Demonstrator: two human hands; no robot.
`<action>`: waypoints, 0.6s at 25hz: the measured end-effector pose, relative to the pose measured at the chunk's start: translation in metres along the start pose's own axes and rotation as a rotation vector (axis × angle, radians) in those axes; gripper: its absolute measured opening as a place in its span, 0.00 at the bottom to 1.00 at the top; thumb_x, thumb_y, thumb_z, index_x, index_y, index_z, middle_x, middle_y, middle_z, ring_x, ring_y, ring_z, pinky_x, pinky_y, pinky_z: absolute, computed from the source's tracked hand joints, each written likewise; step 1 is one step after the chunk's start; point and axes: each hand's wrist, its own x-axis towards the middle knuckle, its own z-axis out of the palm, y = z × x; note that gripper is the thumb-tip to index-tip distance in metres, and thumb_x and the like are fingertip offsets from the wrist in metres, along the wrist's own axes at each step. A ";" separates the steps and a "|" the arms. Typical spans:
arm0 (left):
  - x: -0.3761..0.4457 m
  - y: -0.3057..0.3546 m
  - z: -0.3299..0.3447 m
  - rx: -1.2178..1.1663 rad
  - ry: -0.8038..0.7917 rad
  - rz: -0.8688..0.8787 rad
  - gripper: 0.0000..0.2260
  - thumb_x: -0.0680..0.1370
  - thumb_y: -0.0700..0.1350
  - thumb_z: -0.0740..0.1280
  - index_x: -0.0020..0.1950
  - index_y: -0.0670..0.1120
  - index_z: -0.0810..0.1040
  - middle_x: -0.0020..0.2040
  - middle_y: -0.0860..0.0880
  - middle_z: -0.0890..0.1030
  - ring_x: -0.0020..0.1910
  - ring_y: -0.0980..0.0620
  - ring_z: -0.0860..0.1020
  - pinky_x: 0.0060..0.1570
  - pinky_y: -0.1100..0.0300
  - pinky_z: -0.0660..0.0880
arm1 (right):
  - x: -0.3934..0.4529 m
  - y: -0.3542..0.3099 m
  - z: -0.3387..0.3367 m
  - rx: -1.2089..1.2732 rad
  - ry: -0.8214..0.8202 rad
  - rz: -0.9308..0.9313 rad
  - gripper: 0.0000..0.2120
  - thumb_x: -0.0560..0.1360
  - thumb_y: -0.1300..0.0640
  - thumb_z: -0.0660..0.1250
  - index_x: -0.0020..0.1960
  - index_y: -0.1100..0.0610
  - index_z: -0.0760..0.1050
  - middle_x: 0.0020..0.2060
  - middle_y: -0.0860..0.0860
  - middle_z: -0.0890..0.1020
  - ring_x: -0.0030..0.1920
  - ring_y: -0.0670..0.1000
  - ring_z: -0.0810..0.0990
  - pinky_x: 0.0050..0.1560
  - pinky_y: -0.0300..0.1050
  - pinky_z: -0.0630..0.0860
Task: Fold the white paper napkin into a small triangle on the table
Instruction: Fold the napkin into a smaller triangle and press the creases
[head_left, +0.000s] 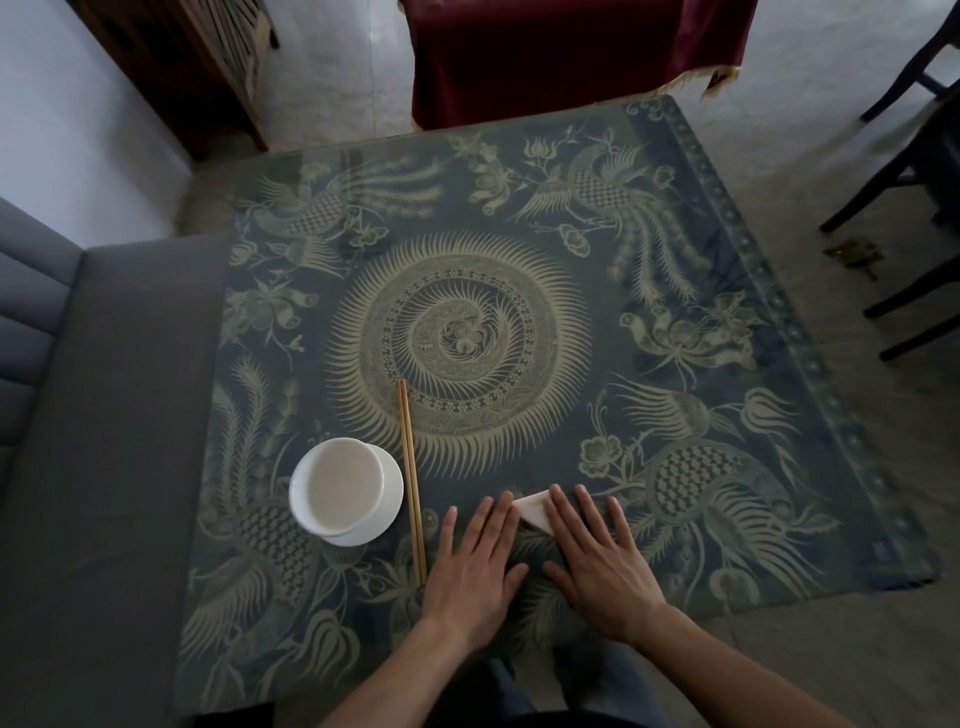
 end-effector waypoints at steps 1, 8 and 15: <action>-0.001 0.000 0.000 -0.012 -0.003 -0.016 0.30 0.80 0.61 0.36 0.77 0.47 0.34 0.78 0.51 0.33 0.76 0.50 0.32 0.72 0.40 0.35 | 0.000 0.000 -0.001 -0.003 0.001 -0.002 0.34 0.79 0.39 0.51 0.78 0.58 0.54 0.78 0.54 0.54 0.76 0.59 0.52 0.70 0.62 0.47; -0.002 0.004 0.001 -0.039 0.027 -0.046 0.30 0.81 0.59 0.40 0.78 0.47 0.37 0.79 0.51 0.37 0.77 0.48 0.37 0.72 0.38 0.37 | -0.023 0.001 0.001 -0.057 0.017 -0.085 0.31 0.78 0.40 0.52 0.76 0.56 0.61 0.76 0.52 0.61 0.75 0.59 0.58 0.68 0.64 0.55; -0.002 0.002 -0.005 -0.065 0.058 -0.026 0.29 0.82 0.58 0.43 0.79 0.47 0.40 0.80 0.51 0.39 0.78 0.49 0.40 0.74 0.38 0.38 | -0.048 0.009 0.007 -0.024 0.131 -0.098 0.27 0.78 0.43 0.54 0.73 0.54 0.68 0.72 0.50 0.69 0.71 0.58 0.67 0.65 0.60 0.61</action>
